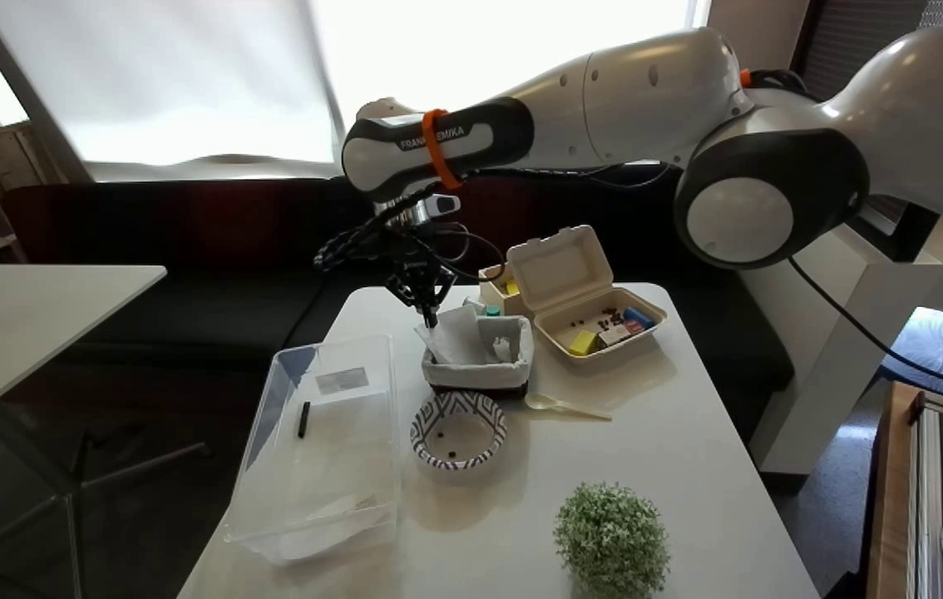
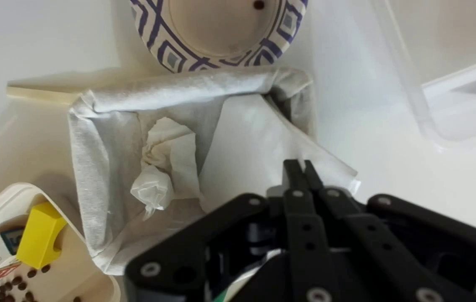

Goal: Remove one napkin from the basket and put it inside the takeaway pack

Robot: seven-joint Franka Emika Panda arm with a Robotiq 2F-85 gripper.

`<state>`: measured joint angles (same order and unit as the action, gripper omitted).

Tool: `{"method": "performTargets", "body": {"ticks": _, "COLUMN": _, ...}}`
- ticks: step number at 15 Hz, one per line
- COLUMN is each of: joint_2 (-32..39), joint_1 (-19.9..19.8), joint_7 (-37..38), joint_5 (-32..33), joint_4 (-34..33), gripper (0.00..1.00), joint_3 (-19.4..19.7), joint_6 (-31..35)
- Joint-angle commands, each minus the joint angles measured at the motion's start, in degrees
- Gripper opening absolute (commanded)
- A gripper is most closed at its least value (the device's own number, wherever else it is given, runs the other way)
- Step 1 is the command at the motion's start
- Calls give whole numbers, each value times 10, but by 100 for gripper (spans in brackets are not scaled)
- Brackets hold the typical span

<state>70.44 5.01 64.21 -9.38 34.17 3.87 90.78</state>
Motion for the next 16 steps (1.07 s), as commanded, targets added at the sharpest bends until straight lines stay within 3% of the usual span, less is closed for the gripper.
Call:
{"method": "performTargets", "body": {"ticks": 1, "joint_2": -28, "joint_1": 18, "joint_7": 37, "joint_5": 6, "joint_4": 4, "gripper": 0, "joint_3": 6, "joint_6": -58}}
{"method": "performTargets", "body": {"ticks": 7, "joint_2": -84, "joint_1": 20, "joint_7": 159, "joint_5": -13, "joint_4": 32, "gripper": 0, "joint_3": 7, "joint_6": -67}}
{"method": "performTargets", "body": {"ticks": 11, "joint_2": -112, "joint_1": -5, "joint_7": 250, "joint_5": -43, "joint_4": 78, "gripper": 0, "joint_3": -3, "joint_6": -47}}
{"method": "performTargets", "body": {"ticks": 12, "joint_2": -86, "joint_1": 6, "joint_7": 214, "joint_5": -18, "joint_4": 25, "gripper": 1, "joint_3": 2, "joint_6": -64}}
{"method": "performTargets", "body": {"ticks": 16, "joint_2": -94, "joint_1": -8, "joint_7": 234, "joint_5": -33, "joint_4": 46, "gripper": 1, "joint_3": 1, "joint_6": -64}}
